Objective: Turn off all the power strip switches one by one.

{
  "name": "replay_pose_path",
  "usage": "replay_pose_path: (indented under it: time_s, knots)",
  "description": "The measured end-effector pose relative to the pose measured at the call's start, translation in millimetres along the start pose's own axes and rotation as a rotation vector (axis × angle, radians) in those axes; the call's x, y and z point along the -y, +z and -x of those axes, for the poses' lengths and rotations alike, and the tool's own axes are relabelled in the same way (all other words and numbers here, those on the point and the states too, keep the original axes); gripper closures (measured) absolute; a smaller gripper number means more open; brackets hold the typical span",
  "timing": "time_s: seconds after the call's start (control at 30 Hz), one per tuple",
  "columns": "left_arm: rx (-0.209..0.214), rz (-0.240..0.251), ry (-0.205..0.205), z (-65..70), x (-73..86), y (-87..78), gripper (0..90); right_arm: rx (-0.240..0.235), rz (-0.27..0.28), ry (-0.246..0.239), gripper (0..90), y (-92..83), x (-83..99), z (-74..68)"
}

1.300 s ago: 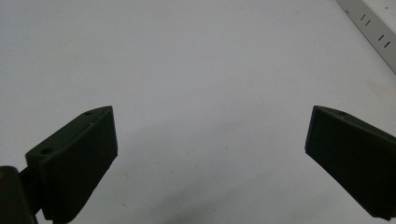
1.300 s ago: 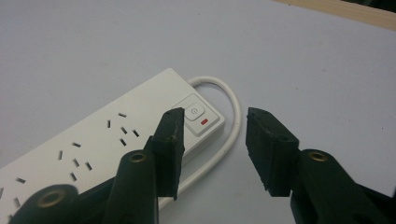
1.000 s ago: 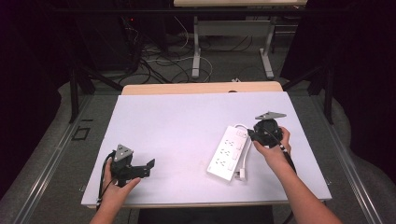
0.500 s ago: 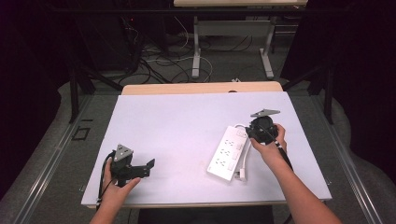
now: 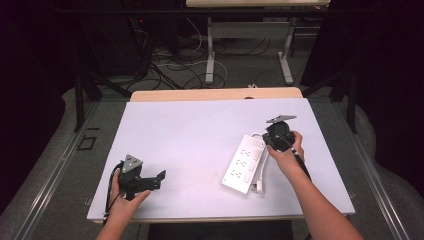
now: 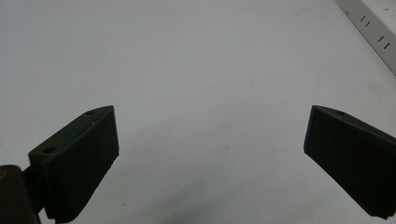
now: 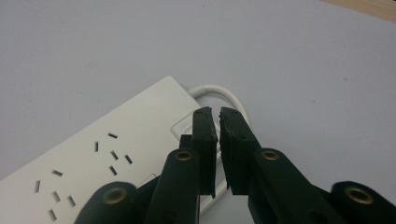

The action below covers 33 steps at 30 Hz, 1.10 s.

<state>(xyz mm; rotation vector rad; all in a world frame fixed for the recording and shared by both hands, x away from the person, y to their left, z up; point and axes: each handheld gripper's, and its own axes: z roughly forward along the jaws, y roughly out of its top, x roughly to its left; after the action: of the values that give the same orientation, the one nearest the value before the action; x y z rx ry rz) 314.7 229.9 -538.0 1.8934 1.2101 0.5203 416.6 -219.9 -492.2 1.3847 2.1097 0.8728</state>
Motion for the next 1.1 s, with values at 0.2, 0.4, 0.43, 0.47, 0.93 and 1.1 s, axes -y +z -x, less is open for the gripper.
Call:
replay_pose_path:
  time_s: [0.2,0.4,0.43,0.47,0.93,1.1]
  knots:
    - [0.001,-0.002,0.001,-0.5,-0.1,0.2,3.2,0.004,-0.009,0.007,90.0,4.9,-1.2,0.2]
    - [0.001,-0.006,0.002,-0.2,-0.2,0.3,3.3,0.010,0.018,-0.008,90.0,8.0,-3.0,-1.4]
    - [0.001,-0.002,0.003,-0.3,-0.1,0.4,3.3,0.015,0.015,-0.011,90.0,8.4,-3.2,-3.0]
    - [0.001,-0.002,0.002,-0.3,-0.1,0.3,3.3,0.022,0.013,-0.027,90.0,10.1,-4.2,-4.5]
    - [0.001,-0.010,0.011,-0.2,-0.1,1.0,3.3,0.005,-0.064,-0.012,90.0,29.7,-9.9,-9.3]
    - [0.007,-0.011,0.001,0.1,0.1,1.4,3.3,-0.008,-0.110,0.010,90.0,38.3,-7.6,-5.8]
